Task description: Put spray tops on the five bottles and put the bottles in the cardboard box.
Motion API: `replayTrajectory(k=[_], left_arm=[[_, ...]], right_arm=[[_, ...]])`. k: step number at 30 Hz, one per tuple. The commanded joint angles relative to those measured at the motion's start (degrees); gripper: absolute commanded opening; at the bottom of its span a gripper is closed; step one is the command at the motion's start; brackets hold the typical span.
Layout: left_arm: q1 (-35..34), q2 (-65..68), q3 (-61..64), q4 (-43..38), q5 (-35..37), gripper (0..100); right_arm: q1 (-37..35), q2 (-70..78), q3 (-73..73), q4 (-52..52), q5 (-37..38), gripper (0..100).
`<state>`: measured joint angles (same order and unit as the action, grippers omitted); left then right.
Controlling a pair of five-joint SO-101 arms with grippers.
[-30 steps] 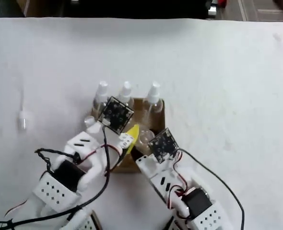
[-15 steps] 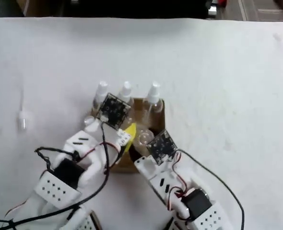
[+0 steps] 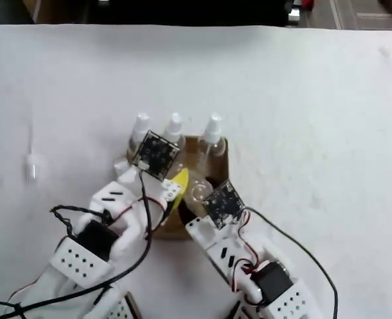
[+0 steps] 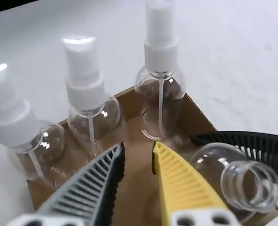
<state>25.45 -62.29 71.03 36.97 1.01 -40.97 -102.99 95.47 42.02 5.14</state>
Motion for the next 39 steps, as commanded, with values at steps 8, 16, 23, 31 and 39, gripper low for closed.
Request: replayTrajectory(k=[8, 16, 23, 31, 39], left_arm=[[0.1, -0.9, -1.5, -1.2, 1.0, 12], [-1.2, -0.9, -1.8, -1.6, 1.0, 12], [-1.4, -0.9, -1.8, -1.8, 1.0, 12], [-1.4, -0.9, -2.2, -1.7, 0.9, 12], [-1.4, -0.9, -3.6, -1.2, 0.9, 12]], right_arm=[[4.5, -0.1, 0.1, -3.0, -7.0, 18.0], [0.1, 0.4, -1.4, -1.2, -2.7, 20.0], [-0.1, 0.4, -1.9, 1.1, -2.5, 23.4], [-0.3, 0.0, -1.1, 5.4, 1.3, 25.8], [-0.3, -0.1, -5.3, 3.6, 1.2, 25.9]])
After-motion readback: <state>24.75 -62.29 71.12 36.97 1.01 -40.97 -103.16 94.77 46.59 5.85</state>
